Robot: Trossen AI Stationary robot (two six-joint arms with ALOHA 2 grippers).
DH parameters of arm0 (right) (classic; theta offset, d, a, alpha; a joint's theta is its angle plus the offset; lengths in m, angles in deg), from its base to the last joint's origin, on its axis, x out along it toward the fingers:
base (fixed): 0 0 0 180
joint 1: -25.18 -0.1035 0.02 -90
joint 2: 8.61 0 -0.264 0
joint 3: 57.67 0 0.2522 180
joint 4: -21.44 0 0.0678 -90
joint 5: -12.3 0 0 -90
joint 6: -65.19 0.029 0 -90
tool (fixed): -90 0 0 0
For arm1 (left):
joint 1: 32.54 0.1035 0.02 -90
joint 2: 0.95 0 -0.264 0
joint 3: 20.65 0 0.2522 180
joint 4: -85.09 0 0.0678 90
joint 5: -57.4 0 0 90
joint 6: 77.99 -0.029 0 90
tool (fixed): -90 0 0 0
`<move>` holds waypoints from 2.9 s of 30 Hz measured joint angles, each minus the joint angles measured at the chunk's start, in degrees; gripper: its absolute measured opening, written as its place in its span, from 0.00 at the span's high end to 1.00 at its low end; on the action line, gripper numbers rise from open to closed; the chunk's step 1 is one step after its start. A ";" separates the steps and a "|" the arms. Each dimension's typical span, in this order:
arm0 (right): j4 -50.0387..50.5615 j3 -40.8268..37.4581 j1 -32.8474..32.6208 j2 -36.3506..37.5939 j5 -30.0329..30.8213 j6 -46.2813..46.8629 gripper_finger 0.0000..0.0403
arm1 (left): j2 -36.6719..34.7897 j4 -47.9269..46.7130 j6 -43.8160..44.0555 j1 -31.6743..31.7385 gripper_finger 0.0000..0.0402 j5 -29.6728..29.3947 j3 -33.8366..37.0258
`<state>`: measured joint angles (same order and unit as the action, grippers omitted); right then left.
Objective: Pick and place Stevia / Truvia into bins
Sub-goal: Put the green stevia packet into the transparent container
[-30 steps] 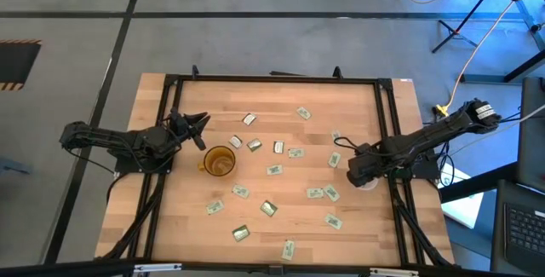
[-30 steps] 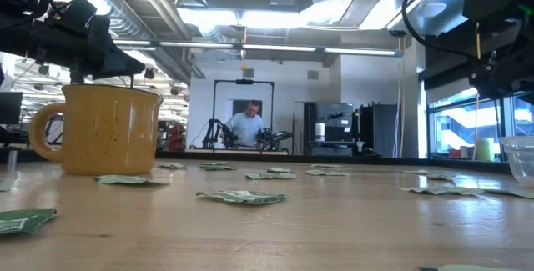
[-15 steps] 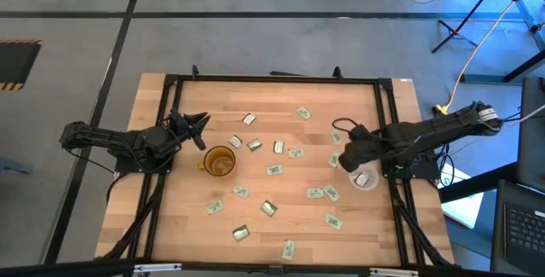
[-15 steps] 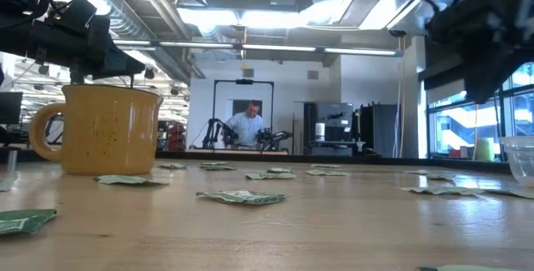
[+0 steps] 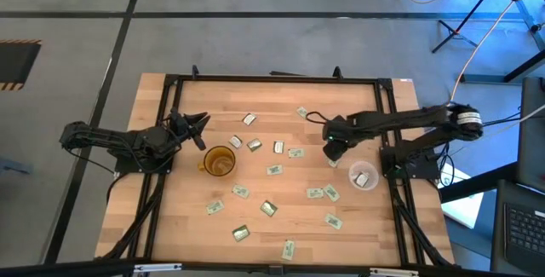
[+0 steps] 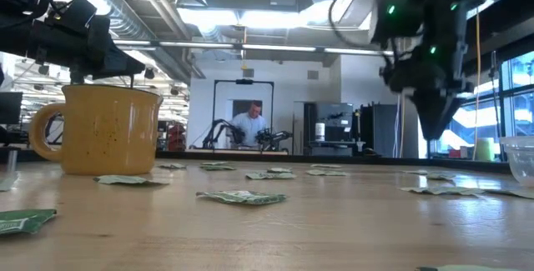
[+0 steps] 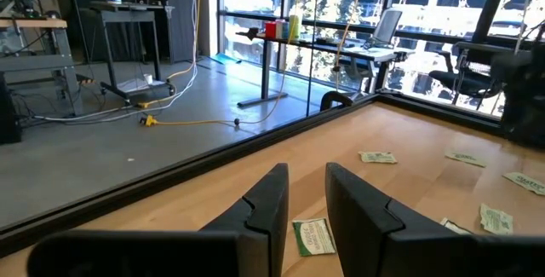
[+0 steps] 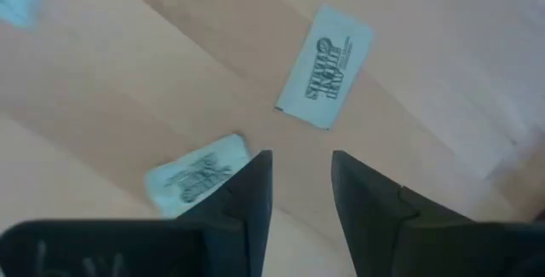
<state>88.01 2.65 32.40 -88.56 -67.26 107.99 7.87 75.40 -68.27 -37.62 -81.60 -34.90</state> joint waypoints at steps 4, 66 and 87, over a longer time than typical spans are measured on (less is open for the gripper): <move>-1.49 0.00 3.15 -4.81 -0.48 -2.83 0.69 | 0.00 0.00 0.00 0.00 0.81 0.00 0.00; -1.83 2.79 9.83 -15.07 -7.71 -14.55 1.00 | 0.01 -0.04 0.00 0.00 0.81 -0.01 0.01; 20.56 15.64 -9.79 -3.56 -11.49 -0.72 1.00 | 0.02 -0.04 -0.02 0.00 0.81 -0.02 0.00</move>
<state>108.57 18.29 22.61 -92.12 -78.75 107.27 7.89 75.36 -68.30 -37.62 -81.62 -34.90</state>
